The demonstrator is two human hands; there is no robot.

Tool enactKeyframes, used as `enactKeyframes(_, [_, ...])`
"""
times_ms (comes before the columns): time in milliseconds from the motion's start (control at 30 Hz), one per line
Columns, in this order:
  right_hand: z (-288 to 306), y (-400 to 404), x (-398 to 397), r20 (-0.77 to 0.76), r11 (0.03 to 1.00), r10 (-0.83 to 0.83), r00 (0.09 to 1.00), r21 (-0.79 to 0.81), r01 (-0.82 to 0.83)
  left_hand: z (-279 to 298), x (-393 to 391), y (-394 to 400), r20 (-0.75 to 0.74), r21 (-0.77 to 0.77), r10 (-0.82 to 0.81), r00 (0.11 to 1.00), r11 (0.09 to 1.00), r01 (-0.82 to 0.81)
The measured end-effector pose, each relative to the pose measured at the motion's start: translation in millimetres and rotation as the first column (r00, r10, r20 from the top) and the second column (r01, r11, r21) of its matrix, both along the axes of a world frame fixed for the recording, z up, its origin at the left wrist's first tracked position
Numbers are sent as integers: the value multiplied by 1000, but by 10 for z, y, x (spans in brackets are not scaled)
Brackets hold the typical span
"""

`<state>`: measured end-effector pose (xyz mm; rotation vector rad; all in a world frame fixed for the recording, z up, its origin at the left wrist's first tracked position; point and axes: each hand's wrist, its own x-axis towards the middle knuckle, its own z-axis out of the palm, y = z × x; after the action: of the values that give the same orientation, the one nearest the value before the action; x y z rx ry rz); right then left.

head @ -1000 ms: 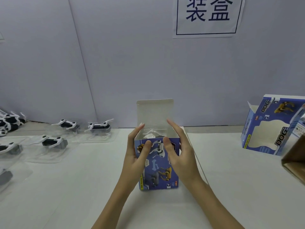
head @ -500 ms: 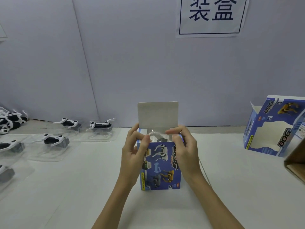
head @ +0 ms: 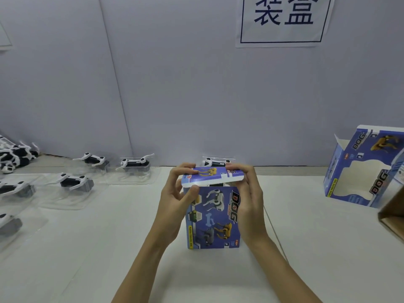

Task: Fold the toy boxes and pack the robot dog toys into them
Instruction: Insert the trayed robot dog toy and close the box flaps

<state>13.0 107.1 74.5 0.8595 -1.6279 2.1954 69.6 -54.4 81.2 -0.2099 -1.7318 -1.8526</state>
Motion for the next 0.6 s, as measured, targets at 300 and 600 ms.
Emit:
enactKeyframes(300, [0,10,23,101,999,36,994,16,-38,-2,14,97,-4,15,-19,1000,1000,19])
enactKeyframes(600, [-58,-43,-8,-36,998,-2,999,66,5,-84,-63,243,-162,-45,78,984,995,-87])
